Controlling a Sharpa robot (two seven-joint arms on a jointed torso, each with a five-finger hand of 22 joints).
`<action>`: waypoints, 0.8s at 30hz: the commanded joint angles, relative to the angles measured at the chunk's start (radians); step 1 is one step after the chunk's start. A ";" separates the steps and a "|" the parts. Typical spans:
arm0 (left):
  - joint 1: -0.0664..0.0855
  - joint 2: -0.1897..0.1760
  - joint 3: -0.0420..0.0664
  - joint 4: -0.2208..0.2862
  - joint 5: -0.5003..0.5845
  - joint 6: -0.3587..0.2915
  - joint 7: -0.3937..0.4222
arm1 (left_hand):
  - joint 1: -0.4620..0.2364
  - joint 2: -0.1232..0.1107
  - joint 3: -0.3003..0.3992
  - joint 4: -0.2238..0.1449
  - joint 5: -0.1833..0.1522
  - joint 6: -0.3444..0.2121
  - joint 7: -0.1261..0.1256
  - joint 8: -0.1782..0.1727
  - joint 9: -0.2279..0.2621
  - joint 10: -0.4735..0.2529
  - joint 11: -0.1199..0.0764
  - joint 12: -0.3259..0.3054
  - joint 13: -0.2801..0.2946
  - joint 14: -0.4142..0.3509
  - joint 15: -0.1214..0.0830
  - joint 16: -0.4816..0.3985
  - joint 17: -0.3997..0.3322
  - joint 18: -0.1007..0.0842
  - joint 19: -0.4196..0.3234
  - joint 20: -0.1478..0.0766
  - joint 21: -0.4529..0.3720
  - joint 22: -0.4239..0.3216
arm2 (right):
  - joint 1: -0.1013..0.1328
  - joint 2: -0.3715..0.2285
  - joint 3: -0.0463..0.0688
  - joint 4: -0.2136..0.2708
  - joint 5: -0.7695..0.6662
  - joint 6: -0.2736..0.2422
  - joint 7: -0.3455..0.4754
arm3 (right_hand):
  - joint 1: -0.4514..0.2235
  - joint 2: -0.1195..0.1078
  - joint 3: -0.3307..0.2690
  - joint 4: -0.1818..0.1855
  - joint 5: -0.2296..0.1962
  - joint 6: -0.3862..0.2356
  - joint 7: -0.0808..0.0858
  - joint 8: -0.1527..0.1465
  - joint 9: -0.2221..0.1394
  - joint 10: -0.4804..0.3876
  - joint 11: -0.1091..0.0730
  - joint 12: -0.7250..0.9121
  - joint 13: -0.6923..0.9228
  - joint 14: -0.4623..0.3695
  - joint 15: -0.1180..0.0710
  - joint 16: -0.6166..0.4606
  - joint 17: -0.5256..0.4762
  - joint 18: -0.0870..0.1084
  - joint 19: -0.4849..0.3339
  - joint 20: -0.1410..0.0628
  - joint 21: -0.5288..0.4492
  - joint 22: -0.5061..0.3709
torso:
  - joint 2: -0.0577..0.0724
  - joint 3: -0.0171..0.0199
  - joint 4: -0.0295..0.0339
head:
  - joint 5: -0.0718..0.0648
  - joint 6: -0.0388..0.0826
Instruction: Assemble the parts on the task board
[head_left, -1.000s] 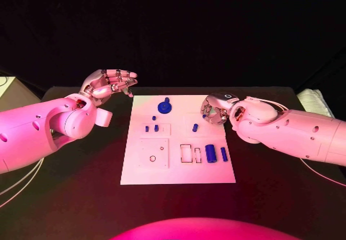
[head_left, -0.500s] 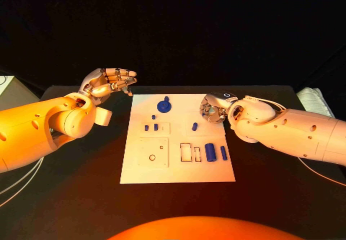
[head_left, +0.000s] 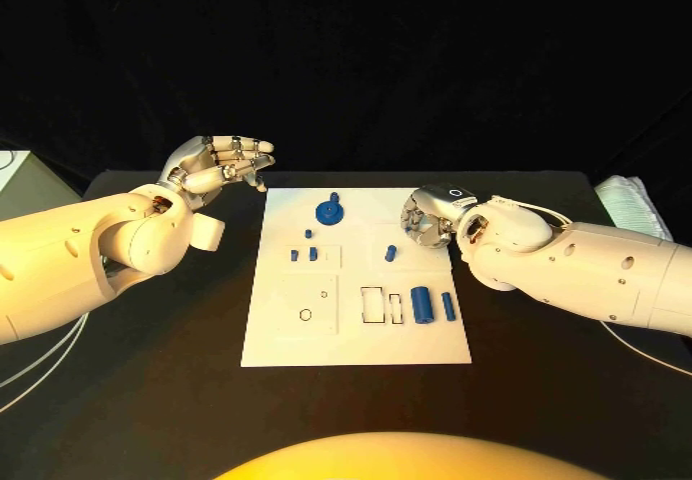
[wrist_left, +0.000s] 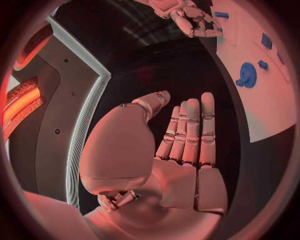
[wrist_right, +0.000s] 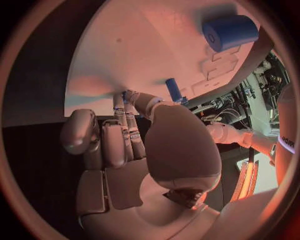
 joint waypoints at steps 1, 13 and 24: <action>0.000 0.002 0.001 -0.002 0.003 0.003 0.006 | 0.007 0.005 0.000 -0.005 0.005 0.002 0.008 0.005 0.001 -0.006 -0.003 0.002 0.001 -0.004 -0.002 -0.006 -0.001 0.015 0.006 -0.002 -0.004 -0.001 | -0.006 -0.010 -0.003 0.015 -0.017 -0.043 -0.008 | 0.003 0.008 -0.001 -0.007 0.003 0.007 -0.001 0.005 0.003 0.024 -0.016 0.006 0.002 0.043 -0.004 0.004 0.000 -0.011 0.001 -0.006 0.003 0.001 | -0.001 0.0007 -0.0001 | 0.001 0.002; 0.000 0.004 0.001 -0.012 0.003 0.005 0.004 | 0.007 0.005 -0.001 -0.006 0.005 0.002 0.008 0.004 0.001 -0.007 -0.002 0.002 0.001 -0.004 -0.002 -0.007 -0.002 0.015 0.007 -0.002 -0.005 -0.001 | 0.008 -0.072 0.010 0.096 0.016 -0.156 0.032 | 0.000 0.009 0.001 -0.009 0.002 0.007 -0.001 0.010 0.009 0.029 -0.017 0.005 0.004 0.044 -0.005 0.008 0.004 -0.015 0.007 -0.008 0.019 0.022 | 0.000 0.0011 -0.0017 | 0.002 0.007; 0.000 0.006 0.001 -0.011 0.003 0.006 0.004 | 0.008 0.004 -0.001 -0.006 0.005 0.001 0.009 0.004 0.001 -0.008 -0.002 0.002 0.001 -0.005 -0.001 -0.007 -0.002 0.015 0.007 -0.002 -0.005 -0.002 | 0.013 -0.112 0.019 0.186 0.054 -0.181 0.056 | 0.000 0.009 0.003 -0.011 0.000 0.007 -0.001 0.011 0.011 0.030 -0.017 0.005 0.004 0.044 -0.005 0.009 0.004 -0.016 0.009 -0.008 0.026 0.030 | 0.001 0.0011 -0.0009 | 0.006 0.008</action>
